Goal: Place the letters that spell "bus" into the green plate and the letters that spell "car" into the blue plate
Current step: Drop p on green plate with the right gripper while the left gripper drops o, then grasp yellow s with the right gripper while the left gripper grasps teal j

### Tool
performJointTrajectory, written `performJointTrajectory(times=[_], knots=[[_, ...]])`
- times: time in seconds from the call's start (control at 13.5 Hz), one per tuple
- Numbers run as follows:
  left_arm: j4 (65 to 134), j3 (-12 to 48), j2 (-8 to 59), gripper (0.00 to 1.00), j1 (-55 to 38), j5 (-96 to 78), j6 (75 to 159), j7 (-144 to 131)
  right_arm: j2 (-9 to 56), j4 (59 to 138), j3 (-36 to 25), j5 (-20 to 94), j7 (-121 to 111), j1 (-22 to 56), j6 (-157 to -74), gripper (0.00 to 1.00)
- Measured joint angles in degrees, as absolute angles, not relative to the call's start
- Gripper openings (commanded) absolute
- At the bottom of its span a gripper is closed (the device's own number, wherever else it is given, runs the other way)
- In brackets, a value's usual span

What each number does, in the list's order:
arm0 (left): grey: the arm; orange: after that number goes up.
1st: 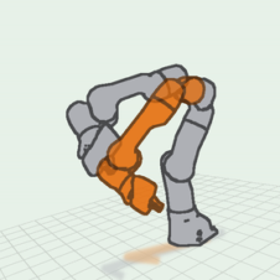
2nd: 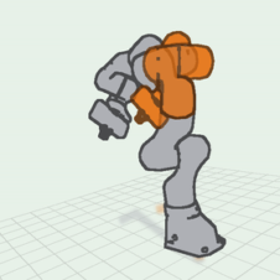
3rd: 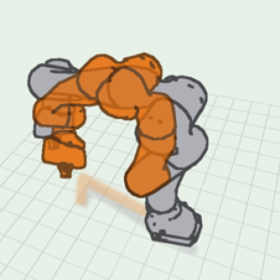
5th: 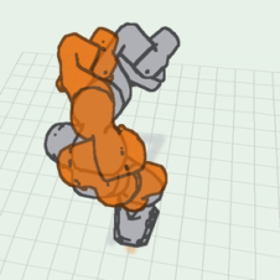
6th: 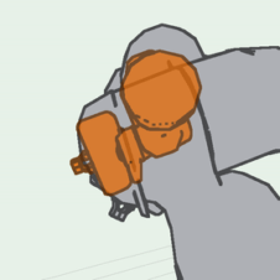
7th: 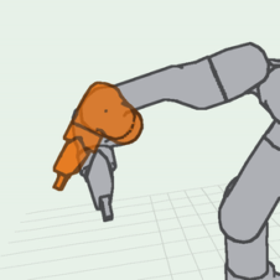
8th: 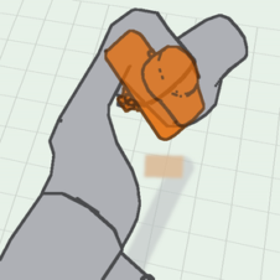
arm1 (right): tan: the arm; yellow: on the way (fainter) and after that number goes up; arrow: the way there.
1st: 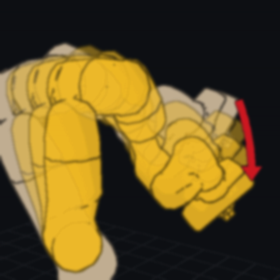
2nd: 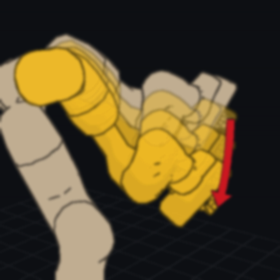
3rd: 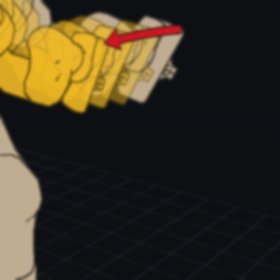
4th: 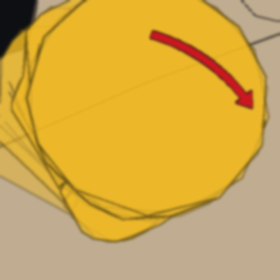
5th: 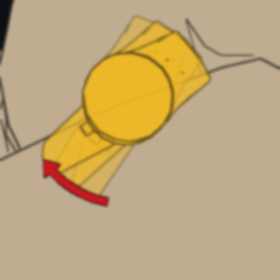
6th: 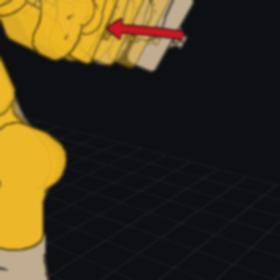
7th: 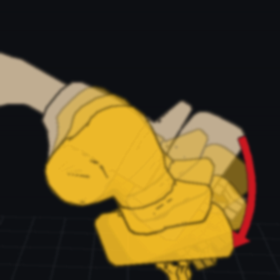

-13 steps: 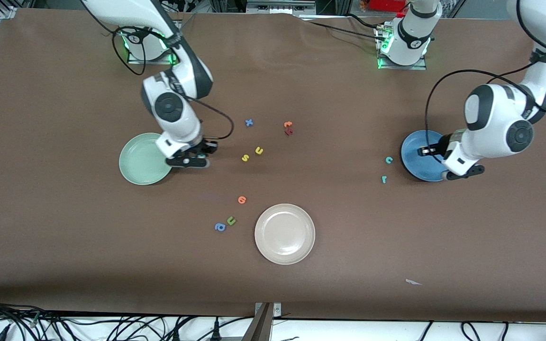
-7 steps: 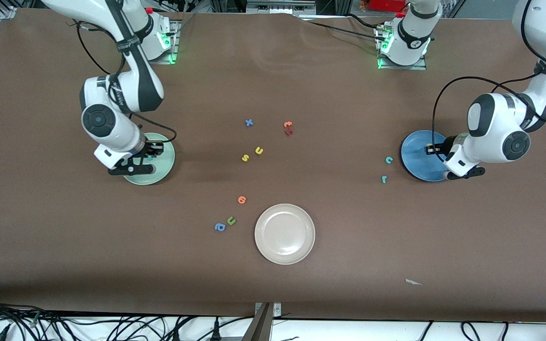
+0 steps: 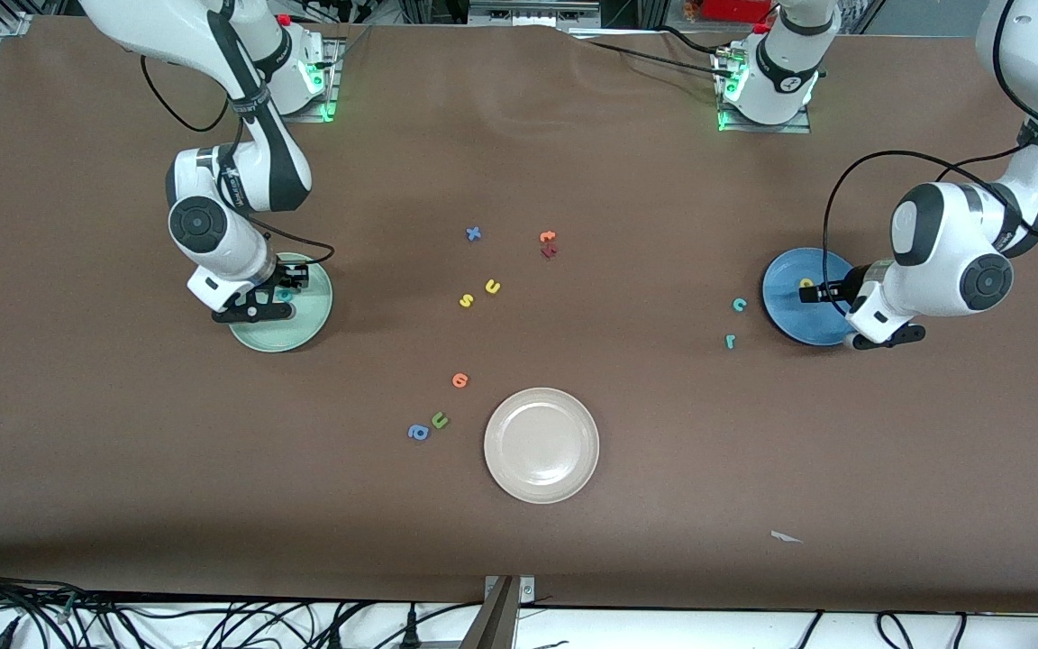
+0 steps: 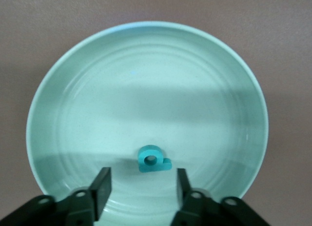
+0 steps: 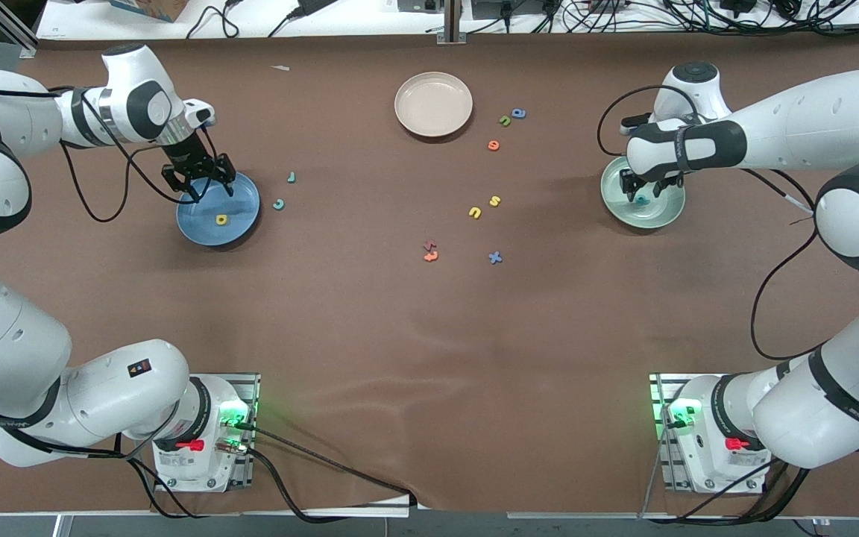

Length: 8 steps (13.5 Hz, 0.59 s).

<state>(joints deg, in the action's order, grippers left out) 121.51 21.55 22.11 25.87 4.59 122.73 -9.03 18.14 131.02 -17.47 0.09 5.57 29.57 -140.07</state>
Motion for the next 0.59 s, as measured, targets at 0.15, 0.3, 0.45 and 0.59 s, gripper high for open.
performJointTrajectory(times=[0.15,0.3,0.45,0.59], knots=[[119.7,23.9,22.1,0.98,25.8,4.6,122.7,-12.0,17.5,129.5,-17.2,0.6,6.6,29.6,-138.2,0.99],[118.2,26.3,22.1,0.98,25.5,4.6,122.7,-14.1,16.9,125.9,-14.2,2.0,12.2,29.6,-135.3,0.95],[117.0,28.1,22.1,0.97,24.9,4.6,123.0,-15.1,17.2,122.0,-9.2,2.4,24.2,30.0,-134.0,0.92],[116.5,28.6,22.9,0.91,23.5,4.6,125.9,-18.0,18.9,118.6,-4.3,2.5,38.2,30.4,-133.7,0.84]])
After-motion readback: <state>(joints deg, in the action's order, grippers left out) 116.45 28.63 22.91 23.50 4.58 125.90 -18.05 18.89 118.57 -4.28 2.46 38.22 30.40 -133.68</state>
